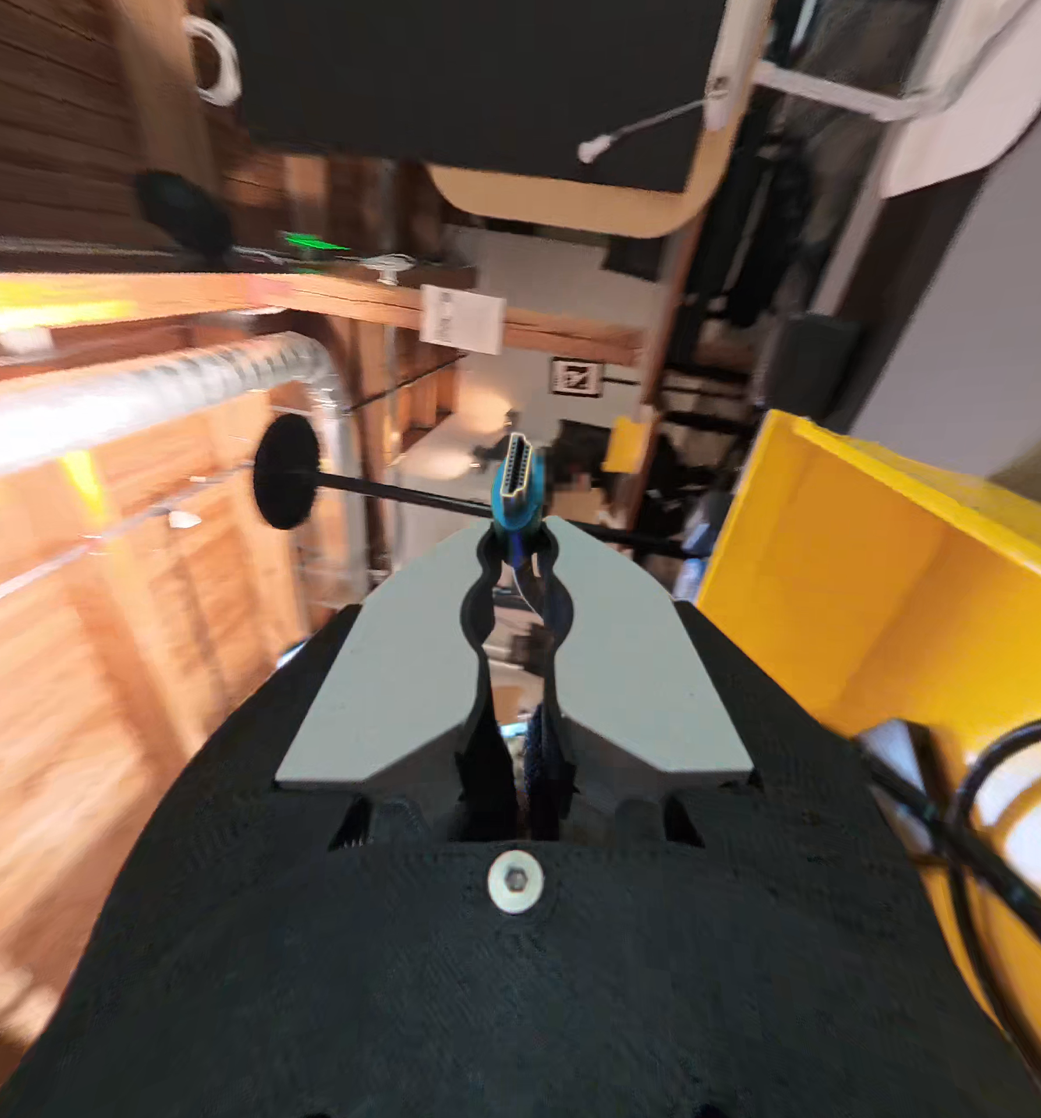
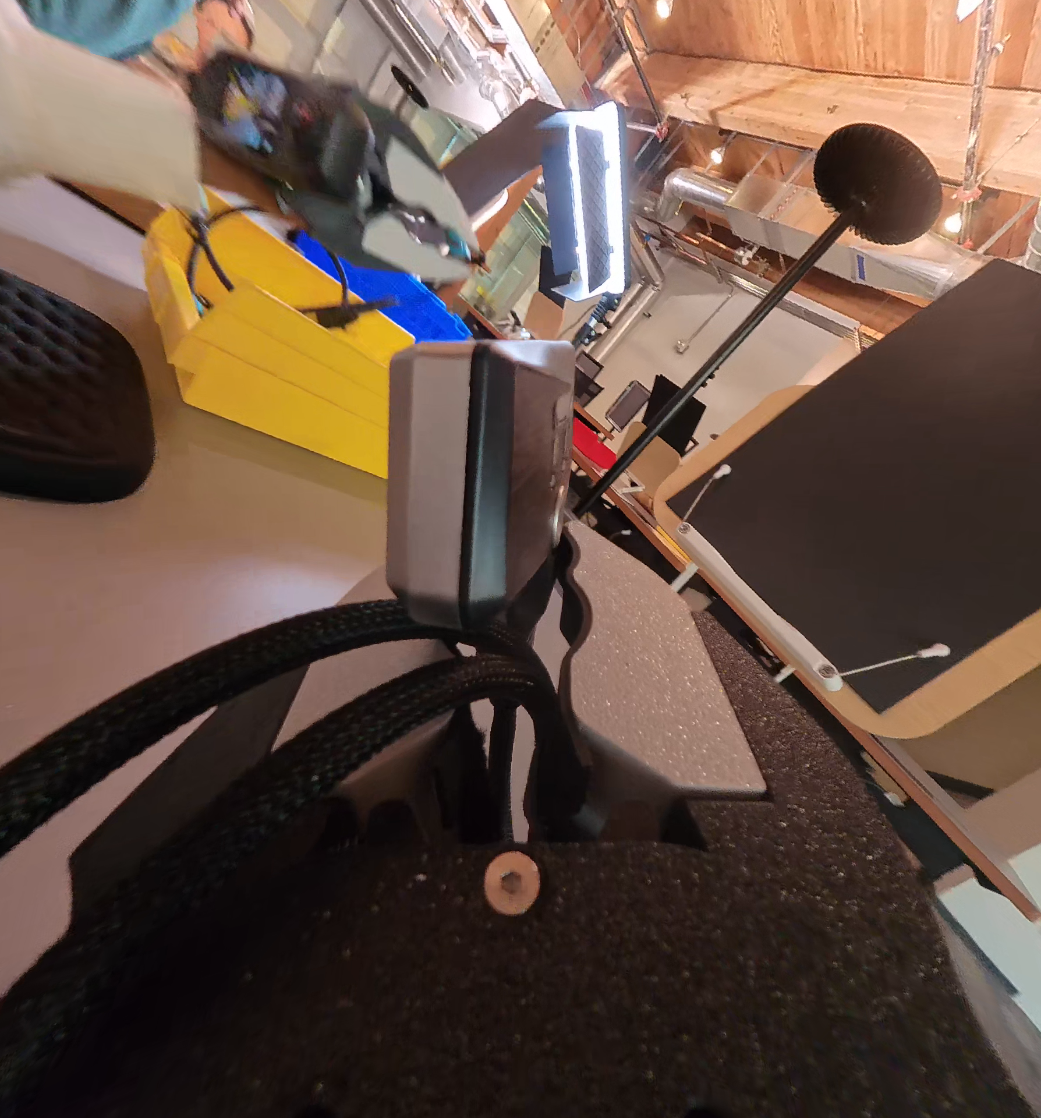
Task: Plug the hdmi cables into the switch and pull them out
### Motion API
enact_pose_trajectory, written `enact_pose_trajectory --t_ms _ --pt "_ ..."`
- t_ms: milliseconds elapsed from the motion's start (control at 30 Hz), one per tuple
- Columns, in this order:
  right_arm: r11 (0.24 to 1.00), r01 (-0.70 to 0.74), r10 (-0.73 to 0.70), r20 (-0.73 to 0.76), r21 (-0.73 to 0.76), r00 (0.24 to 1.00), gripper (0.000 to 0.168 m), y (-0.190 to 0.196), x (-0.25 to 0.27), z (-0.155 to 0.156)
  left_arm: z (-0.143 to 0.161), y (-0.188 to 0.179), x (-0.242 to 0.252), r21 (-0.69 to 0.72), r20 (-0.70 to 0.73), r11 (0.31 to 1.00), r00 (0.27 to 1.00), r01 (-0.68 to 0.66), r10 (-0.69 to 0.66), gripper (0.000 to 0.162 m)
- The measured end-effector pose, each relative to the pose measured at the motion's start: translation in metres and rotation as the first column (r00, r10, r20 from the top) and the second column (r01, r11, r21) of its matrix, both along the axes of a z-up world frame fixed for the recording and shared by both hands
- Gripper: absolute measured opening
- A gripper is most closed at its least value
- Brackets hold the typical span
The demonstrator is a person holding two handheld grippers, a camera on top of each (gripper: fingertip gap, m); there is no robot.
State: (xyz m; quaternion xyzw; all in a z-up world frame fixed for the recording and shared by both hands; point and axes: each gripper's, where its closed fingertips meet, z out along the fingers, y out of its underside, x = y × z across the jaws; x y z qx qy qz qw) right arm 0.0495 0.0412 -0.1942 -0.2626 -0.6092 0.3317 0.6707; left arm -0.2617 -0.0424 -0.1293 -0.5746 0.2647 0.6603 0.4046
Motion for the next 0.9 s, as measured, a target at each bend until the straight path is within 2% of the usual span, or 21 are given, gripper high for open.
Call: enact_pose_trajectory --t_ms 67,167,267,367,467,533,633,667,700,767,800,867,900 --pt "0.999 0.033 -0.033 0.007 0.019 0.999 0.027 0.003 -0.002 0.0 0.019 -0.007 0.033 0.005 -0.109 0.999 0.993 -0.043 0.043 0.011" --pt "0.997 0.07 -0.07 0.001 0.038 0.998 0.027 0.006 -0.002 0.002 0.031 -0.009 0.082 -0.011 -0.202 0.996 0.976 -0.089 0.085 0.012" --pt "0.992 0.113 -0.113 -0.02 0.048 0.993 0.027 0.014 0.002 0.007 0.023 -0.005 0.133 -0.091 -0.155 0.991 0.984 -0.098 0.083 0.011" --pt "0.989 0.146 -0.145 -0.046 0.037 0.988 0.026 0.025 0.008 0.013 -0.025 0.0 0.18 -0.318 -0.003 0.942 0.994 -0.104 0.109 0.011" --pt "0.982 0.183 -0.18 -0.058 0.039 0.982 0.027 0.036 0.015 0.015 -0.077 0.011 0.202 -0.404 0.007 0.908 0.992 -0.111 0.125 0.012" --pt "0.98 0.193 -0.189 -0.062 0.049 0.98 0.026 0.039 0.018 0.015 -0.122 0.017 0.209 -0.475 0.07 0.877 0.99 -0.073 0.12 0.014" --pt "0.979 0.194 -0.191 -0.055 0.065 0.98 0.026 0.039 0.018 0.013 -0.162 0.019 0.221 -0.513 0.176 0.859 0.98 0.013 0.09 0.014" --pt "0.979 0.192 -0.189 -0.049 0.068 0.981 0.027 0.038 0.017 0.012 -0.177 0.018 0.232 -0.526 0.289 0.844 0.955 0.101 0.066 0.014" --pt "0.979 0.189 -0.187 -0.044 0.072 0.981 0.027 0.038 0.016 0.011 -0.19 0.019 0.247 -0.512 0.436 0.831 0.899 0.216 0.035 0.008" --pt "0.978 0.189 -0.187 -0.037 0.083 0.982 0.027 0.037 0.015 0.01 -0.208 0.016 0.275 -0.473 0.655 0.793 0.756 0.383 0.026 0.009" --pt "0.978 0.189 -0.187 -0.037 0.087 0.982 0.027 0.036 0.015 0.01 -0.208 0.016 0.278 -0.455 0.685 0.794 0.728 0.403 0.023 0.01" --pt "0.979 0.187 -0.184 -0.041 0.086 0.982 0.027 0.036 0.016 0.01 -0.202 0.013 0.282 -0.445 0.724 0.775 0.69 0.449 0.015 0.029" --pt "0.979 0.187 -0.184 -0.044 0.083 0.982 0.026 0.036 0.017 0.01 -0.197 0.009 0.287 -0.434 0.765 0.757 0.643 0.488 0.024 0.035"
